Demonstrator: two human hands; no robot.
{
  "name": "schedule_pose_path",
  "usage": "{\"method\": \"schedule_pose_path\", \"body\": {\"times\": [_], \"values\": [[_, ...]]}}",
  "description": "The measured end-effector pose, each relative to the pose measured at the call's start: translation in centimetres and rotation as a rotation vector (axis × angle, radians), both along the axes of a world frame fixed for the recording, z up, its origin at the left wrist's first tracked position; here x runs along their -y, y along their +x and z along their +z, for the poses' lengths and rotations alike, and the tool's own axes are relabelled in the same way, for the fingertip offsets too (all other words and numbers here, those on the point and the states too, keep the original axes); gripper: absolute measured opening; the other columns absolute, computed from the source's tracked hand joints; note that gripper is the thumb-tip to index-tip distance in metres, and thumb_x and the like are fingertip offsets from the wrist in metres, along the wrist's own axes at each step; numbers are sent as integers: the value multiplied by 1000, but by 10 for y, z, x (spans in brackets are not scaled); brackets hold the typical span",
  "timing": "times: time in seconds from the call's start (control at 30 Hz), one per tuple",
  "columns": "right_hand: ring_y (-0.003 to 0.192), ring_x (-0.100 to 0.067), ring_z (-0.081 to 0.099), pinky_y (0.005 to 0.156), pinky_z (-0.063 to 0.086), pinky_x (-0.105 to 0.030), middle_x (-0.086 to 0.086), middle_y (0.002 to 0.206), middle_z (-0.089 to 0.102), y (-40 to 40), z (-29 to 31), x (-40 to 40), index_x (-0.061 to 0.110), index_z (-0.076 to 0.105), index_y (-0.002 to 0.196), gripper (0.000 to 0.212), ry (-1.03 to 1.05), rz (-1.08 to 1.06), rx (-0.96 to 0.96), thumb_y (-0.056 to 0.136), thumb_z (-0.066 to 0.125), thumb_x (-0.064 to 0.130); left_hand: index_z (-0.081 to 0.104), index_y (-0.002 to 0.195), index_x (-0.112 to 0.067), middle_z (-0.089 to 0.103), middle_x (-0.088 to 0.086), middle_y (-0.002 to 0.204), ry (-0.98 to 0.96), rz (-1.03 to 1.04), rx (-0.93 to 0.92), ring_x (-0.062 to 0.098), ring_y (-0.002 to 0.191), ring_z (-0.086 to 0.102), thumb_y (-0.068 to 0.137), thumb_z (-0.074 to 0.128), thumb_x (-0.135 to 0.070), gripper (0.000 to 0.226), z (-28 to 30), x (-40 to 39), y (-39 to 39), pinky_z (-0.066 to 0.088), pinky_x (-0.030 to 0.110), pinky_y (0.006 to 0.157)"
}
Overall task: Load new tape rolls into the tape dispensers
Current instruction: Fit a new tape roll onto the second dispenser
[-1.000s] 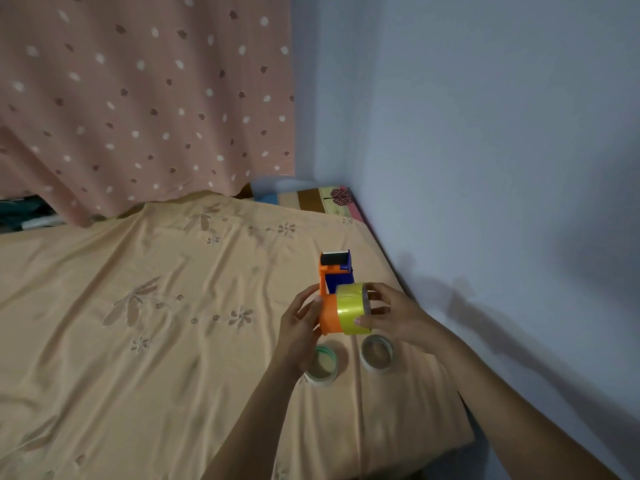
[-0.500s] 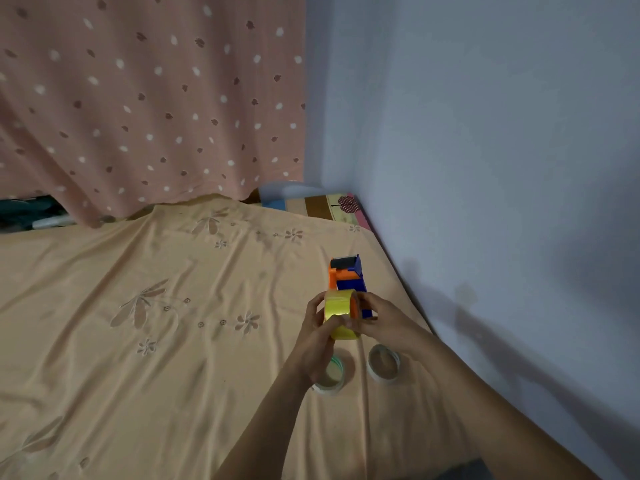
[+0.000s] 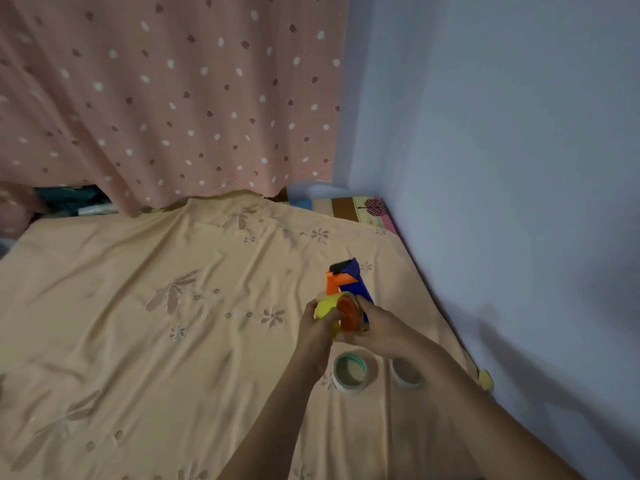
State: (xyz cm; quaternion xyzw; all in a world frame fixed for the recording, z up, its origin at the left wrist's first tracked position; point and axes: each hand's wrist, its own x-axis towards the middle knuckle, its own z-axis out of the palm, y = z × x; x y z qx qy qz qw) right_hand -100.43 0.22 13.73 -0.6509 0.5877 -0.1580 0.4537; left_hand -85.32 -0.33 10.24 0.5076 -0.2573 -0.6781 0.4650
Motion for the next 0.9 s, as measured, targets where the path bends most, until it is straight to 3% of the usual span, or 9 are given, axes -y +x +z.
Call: {"method": "schedule_pose_path", "body": {"times": [0.13, 0.23, 0.33, 0.4, 0.53, 0.6, 0.7, 0.8, 0.9], "values": [[87, 1, 64, 77, 52, -20, 22, 99, 66, 8, 1, -3, 35, 62, 118, 35, -211, -91, -29, 87, 67, 50, 68, 104, -7, 70, 17, 107, 30, 110, -58, 31, 103, 67, 94, 60, -9, 14, -5, -13, 23, 54, 49, 89], [87, -6, 56, 74, 46, -22, 12, 106, 57, 12, -4, -1, 30, 56, 113, 29, -379, -278, -5, 89, 69, 38, 67, 98, -7, 67, 22, 112, 38, 178, -35, 37, 114, 66, 87, 63, -8, 12, -1, -24, 36, 53, 55, 96], [109, -14, 52, 85, 49, -28, 6, 123, 41, 28, -5, -2, 26, 38, 139, 68, -98, -293, 123, 84, 74, 46, 64, 114, 3, 64, 28, 128, 52, 230, -45, 41, 122, 64, 81, 63, -12, 37, 7, -42, 46, 53, 55, 99], [106, -16, 59, 81, 51, -28, 3, 123, 51, 44, -7, -8, 23, 33, 145, 78, 132, -245, 232, 84, 72, 50, 61, 120, 9, 60, 31, 134, 55, 250, -68, 43, 125, 61, 78, 61, -16, 49, 11, -55, 53, 53, 55, 100], [94, -15, 72, 69, 60, -24, -4, 108, 74, 78, -23, -28, 17, 61, 121, 38, 339, -190, 458, 89, 71, 35, 61, 119, 13, 64, 35, 123, 57, 297, -49, 43, 111, 66, 69, 65, -20, 60, 10, -83, 69, 53, 57, 98], [88, -15, 73, 61, 59, -22, -3, 97, 76, 95, -29, -42, 20, 67, 109, 18, 346, -180, 470, 91, 67, 20, 64, 106, 8, 65, 31, 113, 46, 320, -48, 40, 104, 66, 68, 65, -17, 46, 8, -98, 76, 53, 59, 98], [85, -18, 72, 55, 59, -23, -6, 92, 74, 114, -31, -62, 22, 67, 94, 20, 345, -197, 445, 91, 56, 6, 65, 102, 2, 64, 35, 115, 55, 355, -44, 42, 111, 65, 72, 66, -15, 34, 6, -121, 88, 47, 66, 102], [89, -24, 72, 62, 63, -30, -11, 94, 74, 129, -35, -74, 19, 69, 94, 20, 347, -149, 435, 90, 55, 5, 68, 113, 2, 67, 30, 124, 39, 380, 19, 34, 104, 71, 74, 76, -20, 46, 7, -140, 101, 55, 56, 95], [89, -24, 72, 61, 62, -28, -10, 93, 74, 148, -40, -82, 15, 69, 98, 18, 331, -132, 405, 90, 56, 7, 68, 117, -1, 70, 24, 123, 38, 404, 57, 29, 99, 71, 84, 75, -18, 38, 4, -156, 116, 59, 47, 87]]}}
